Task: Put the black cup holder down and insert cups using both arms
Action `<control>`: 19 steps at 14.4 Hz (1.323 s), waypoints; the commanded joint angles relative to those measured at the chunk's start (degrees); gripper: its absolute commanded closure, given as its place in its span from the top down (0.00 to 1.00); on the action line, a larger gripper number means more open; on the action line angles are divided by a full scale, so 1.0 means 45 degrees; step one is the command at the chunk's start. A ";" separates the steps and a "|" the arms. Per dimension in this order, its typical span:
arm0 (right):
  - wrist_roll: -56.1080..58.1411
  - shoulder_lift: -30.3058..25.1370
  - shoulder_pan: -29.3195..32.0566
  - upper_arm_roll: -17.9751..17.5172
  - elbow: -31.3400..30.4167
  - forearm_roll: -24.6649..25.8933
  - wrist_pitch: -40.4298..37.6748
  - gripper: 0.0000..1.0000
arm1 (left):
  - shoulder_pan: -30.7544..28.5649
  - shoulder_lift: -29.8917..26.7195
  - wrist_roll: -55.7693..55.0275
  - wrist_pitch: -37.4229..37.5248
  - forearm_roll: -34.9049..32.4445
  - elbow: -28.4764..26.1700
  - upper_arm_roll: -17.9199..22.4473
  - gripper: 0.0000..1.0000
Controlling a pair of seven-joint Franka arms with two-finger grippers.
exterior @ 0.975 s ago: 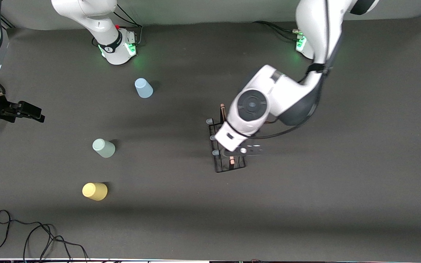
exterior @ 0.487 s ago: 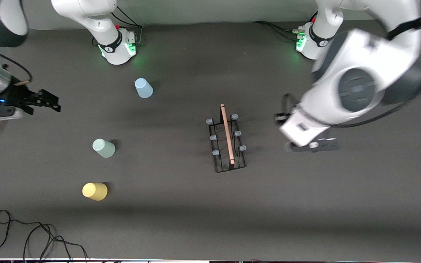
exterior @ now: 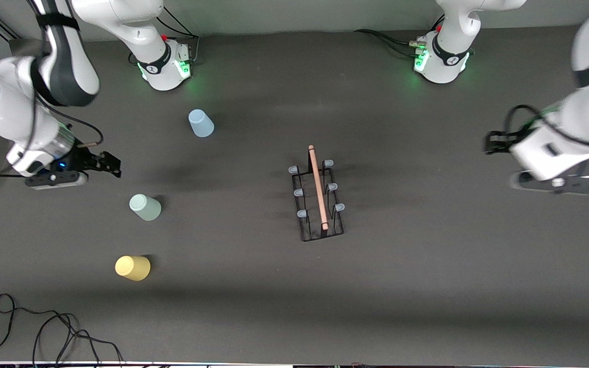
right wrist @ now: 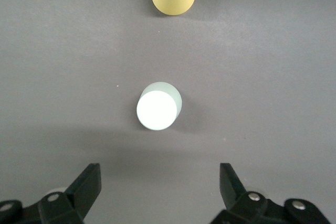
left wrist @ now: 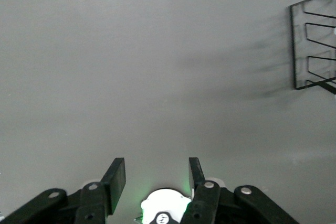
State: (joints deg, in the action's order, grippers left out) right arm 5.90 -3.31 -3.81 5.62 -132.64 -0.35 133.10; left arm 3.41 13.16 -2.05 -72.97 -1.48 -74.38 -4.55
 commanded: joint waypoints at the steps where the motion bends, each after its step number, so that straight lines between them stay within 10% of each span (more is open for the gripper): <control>1: 0.0368 0.1298 -0.0071 0.0039 0.0082 -0.0255 0.1356 1.00 | -0.0697 -0.1886 0.0338 -0.1688 -0.0139 -0.3071 -0.0142 0.58; 4: 0.0270 0.2355 -0.0071 0.0039 0.0101 -0.0546 0.2433 1.00 | -0.0699 -0.3021 0.0338 -0.4014 -0.0256 -0.5556 -0.0142 0.58; 7: 0.0310 0.3078 -0.0246 0.0039 0.0082 -0.1095 0.3233 1.00 | -0.0699 -0.3004 0.1622 -0.4293 -0.0608 -0.5290 -0.0123 0.65; 10: 0.0271 0.3762 -0.0266 0.0020 0.0082 -0.1095 0.4092 1.00 | -0.0758 -0.2789 0.1763 -0.4040 -0.0569 -0.4606 -0.0122 0.98; 15: 0.0192 0.4349 -0.0344 -0.0038 0.0082 -0.1095 0.4583 1.00 | -0.0758 -0.2613 0.1783 -0.4000 -0.0550 -0.4330 -0.0064 0.98; 16: 0.0154 0.4408 -0.0460 -0.0039 0.0101 -0.1095 0.4583 0.92 | -0.0758 -0.2613 0.1783 -0.3981 -0.0550 -0.4331 -0.0045 0.98; 19: 0.0192 0.4467 -0.0462 -0.0039 0.0121 -0.1095 0.4525 0.27 | -0.0758 -0.2613 0.1763 -0.3981 -0.0550 -0.4370 -0.0044 0.98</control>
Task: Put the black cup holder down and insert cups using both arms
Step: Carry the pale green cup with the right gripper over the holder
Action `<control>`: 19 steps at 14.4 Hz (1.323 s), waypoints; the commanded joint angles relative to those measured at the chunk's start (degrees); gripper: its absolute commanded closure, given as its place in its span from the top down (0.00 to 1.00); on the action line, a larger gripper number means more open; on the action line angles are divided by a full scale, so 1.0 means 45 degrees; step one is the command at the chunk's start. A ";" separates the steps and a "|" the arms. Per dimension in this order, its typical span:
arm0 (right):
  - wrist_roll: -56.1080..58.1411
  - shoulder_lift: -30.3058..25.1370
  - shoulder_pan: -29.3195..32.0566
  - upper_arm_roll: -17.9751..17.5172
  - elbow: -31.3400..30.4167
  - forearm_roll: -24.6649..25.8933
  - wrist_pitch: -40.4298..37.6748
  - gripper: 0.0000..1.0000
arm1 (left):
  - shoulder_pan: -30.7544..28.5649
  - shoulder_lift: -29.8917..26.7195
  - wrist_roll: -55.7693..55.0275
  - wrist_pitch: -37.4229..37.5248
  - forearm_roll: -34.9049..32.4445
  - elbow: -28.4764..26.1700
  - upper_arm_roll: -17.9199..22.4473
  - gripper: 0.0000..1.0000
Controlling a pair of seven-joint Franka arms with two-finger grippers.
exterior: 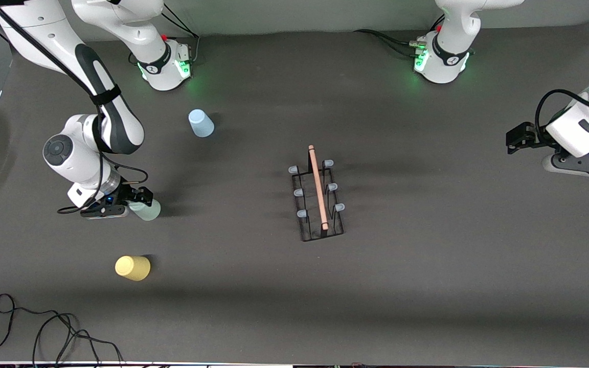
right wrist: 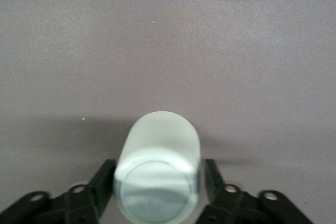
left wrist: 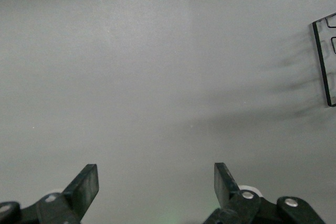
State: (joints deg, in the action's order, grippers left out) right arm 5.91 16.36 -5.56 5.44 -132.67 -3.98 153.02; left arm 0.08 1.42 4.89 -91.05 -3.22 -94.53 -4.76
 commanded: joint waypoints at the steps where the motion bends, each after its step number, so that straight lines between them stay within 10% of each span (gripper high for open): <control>1: 0.0211 0.0036 -0.0074 0.0002 0.0147 -0.0287 0.0019 0.19 | -0.0018 -0.0003 0.0222 0.0077 -0.0162 0.0109 0.0003 0.98; 5: 0.0289 -0.1152 -0.0093 -0.0037 0.1157 -0.0267 -0.2022 0.19 | -0.0018 -0.0003 0.0222 0.0156 -0.0162 0.0070 0.0003 1.00; 10: -0.0917 -0.1391 -0.1028 -0.0057 0.5960 -0.0091 -0.8626 0.19 | -0.0289 -0.0061 0.0106 0.0136 0.0033 -0.0047 0.0042 0.99; 19: -1.2044 0.0364 -0.7567 -0.0057 0.9245 -0.0013 -0.9864 0.19 | -0.0857 -0.0159 0.0007 0.0332 0.0482 -0.0165 0.0042 0.99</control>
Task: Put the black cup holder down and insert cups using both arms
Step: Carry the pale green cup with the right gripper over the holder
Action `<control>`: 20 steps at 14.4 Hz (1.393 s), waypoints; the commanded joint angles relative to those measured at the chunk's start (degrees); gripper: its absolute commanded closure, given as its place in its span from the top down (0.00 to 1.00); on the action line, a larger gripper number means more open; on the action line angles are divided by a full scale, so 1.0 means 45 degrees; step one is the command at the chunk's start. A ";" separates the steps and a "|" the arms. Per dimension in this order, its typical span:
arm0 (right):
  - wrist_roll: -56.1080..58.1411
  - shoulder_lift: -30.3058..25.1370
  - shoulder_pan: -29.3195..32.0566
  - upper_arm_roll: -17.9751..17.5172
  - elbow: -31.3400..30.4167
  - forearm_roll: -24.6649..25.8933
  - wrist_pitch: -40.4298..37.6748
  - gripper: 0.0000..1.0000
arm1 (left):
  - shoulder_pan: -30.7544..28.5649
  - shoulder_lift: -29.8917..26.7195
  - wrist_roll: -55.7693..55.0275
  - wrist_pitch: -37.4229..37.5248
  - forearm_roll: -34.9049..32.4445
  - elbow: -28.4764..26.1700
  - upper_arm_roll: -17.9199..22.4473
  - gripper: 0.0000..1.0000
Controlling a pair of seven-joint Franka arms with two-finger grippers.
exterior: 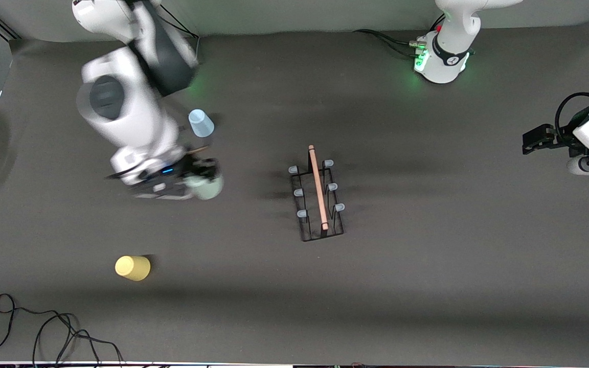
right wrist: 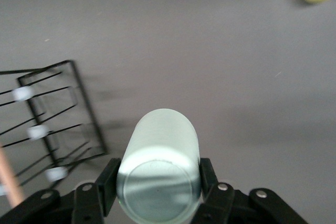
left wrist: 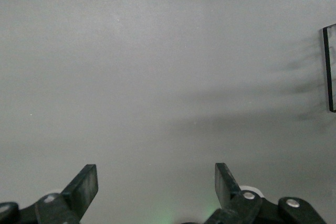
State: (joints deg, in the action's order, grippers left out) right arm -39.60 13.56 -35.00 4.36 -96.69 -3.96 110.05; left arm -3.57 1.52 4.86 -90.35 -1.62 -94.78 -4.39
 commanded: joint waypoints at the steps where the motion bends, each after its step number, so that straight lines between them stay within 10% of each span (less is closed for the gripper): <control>1: -0.2812 0.1319 -0.1515 0.0184 0.1640 -0.0018 -0.0315 0.19 | -0.0045 -0.0182 0.0014 0.0176 0.0126 -0.0129 -0.0040 0.99; 20: -0.5907 0.3900 -0.3434 0.0321 0.2524 0.0470 0.1714 0.19 | -0.0006 -0.0182 0.0034 0.0195 0.0125 -0.0090 -0.0060 0.99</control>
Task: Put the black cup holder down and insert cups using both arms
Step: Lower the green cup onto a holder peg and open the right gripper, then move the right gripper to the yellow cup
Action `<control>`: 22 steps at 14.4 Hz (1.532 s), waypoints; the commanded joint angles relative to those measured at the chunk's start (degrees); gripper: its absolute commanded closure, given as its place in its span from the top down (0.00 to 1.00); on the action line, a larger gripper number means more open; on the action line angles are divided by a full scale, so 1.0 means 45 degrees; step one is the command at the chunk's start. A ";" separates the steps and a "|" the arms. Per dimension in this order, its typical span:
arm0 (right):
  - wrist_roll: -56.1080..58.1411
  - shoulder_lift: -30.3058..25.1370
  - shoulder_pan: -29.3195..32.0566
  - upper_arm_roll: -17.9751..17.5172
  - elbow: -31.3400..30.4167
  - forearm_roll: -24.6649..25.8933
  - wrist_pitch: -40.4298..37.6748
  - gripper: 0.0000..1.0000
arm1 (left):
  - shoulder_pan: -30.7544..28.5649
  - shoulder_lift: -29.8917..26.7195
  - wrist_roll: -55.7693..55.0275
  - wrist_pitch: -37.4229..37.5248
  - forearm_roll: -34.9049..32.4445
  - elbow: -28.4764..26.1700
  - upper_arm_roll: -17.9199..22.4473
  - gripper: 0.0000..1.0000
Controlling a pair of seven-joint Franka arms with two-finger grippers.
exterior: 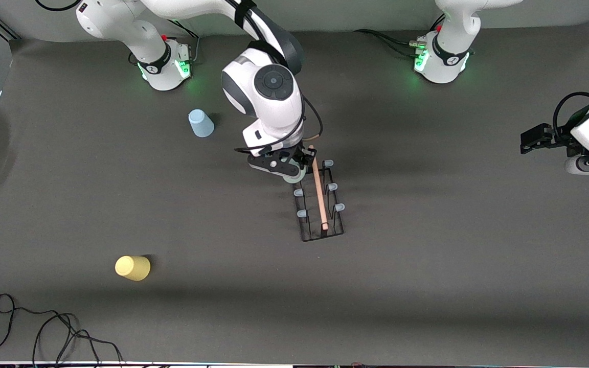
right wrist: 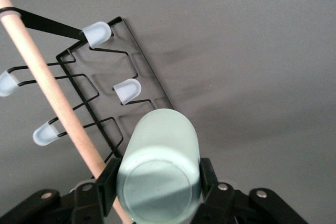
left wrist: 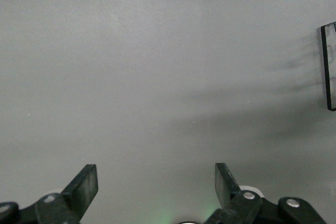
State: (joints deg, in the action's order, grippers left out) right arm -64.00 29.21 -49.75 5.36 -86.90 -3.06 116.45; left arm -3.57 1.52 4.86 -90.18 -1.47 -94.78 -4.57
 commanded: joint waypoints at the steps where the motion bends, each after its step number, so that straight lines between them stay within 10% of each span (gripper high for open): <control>1: -0.0484 0.0538 -0.0154 0.0098 0.0288 0.0271 0.0469 0.19 | 0.0013 -0.0182 0.0034 0.0158 0.0092 -0.0089 -0.0001 0.99; 6: -0.0464 0.1105 -0.0193 0.0098 0.0268 0.0251 0.0803 0.26 | 0.0013 -0.0182 0.0034 0.0158 0.0073 -0.0089 -0.0001 0.99; 7: -0.0484 0.1144 -0.0174 0.0098 0.0288 0.0232 0.0783 0.79 | 0.0052 -0.0182 0.0015 0.0158 0.0092 -0.0089 -0.0020 0.99; 8: -0.0348 0.1048 -0.0039 0.0098 0.0365 0.0212 0.0706 1.00 | 0.0052 -0.0182 -0.0005 0.0158 0.0073 -0.0089 -0.0020 0.99; 14: 0.0642 -0.0279 0.0819 0.0157 0.2316 0.0251 -0.2805 1.00 | 0.0013 -0.0162 0.0034 0.0158 0.0073 -0.0070 -0.0020 0.99; 22: 1.1710 -0.0907 0.6888 0.0215 0.2358 0.0251 -0.3651 1.00 | -0.0006 -0.0162 0.0034 0.0158 0.0073 -0.0070 -0.0020 0.99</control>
State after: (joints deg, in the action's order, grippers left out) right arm -20.58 24.87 -23.80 7.03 -76.54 -2.11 100.49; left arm -3.54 1.52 4.86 -90.11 -1.42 -94.78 -4.74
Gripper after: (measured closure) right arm 0.000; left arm 0.004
